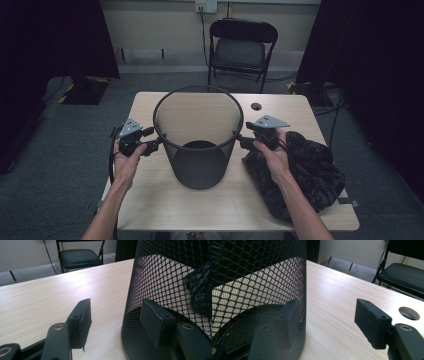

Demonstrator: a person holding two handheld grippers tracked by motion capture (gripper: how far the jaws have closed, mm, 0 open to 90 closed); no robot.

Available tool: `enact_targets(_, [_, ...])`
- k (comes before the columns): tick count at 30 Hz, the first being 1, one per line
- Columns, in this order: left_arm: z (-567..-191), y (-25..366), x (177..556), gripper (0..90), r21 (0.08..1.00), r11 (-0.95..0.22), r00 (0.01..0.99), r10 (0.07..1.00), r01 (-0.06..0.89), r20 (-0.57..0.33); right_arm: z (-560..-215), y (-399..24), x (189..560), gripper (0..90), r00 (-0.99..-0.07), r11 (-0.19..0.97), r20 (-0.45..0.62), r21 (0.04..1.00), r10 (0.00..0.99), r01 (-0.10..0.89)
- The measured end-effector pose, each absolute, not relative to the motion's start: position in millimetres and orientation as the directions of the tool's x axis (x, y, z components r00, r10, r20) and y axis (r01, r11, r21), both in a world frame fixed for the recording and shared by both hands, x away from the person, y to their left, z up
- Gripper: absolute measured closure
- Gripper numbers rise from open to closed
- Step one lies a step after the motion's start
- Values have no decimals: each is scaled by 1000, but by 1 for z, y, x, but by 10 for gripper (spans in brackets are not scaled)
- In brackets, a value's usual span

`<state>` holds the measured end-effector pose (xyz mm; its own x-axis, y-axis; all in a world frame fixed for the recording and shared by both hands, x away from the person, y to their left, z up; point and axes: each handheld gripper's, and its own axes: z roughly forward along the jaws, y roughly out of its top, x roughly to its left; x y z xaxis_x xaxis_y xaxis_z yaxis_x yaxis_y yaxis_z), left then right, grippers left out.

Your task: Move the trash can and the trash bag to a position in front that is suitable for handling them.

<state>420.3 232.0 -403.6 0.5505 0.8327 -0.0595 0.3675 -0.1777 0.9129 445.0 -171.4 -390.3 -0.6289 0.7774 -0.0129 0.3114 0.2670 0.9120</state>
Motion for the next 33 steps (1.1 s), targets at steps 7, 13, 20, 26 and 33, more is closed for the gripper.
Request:
enact_targets(7, [-408,237,402,418,921,-148,559,824,360,-86,-389,-172,434,360,-661,294,-23,907,750,302])
enact_targets(13, [-407,243,385,409,919,-169,572,817,355,-71,-389,-169,419,360,-686,306,-26,907,728,290])
enact_targets(20, [-408,253,373,406,920,-148,577,811,363,-98,-392,-163,405,360,-711,313,-20,907,702,284])
enact_targets(26, [-406,259,363,397,918,-173,581,811,358,-74,-391,-157,398,360,-727,326,-29,905,686,272])
enact_targets(33, [-408,259,360,293,915,-162,529,847,370,-63,-396,-154,402,250,-718,358,-49,889,695,286])
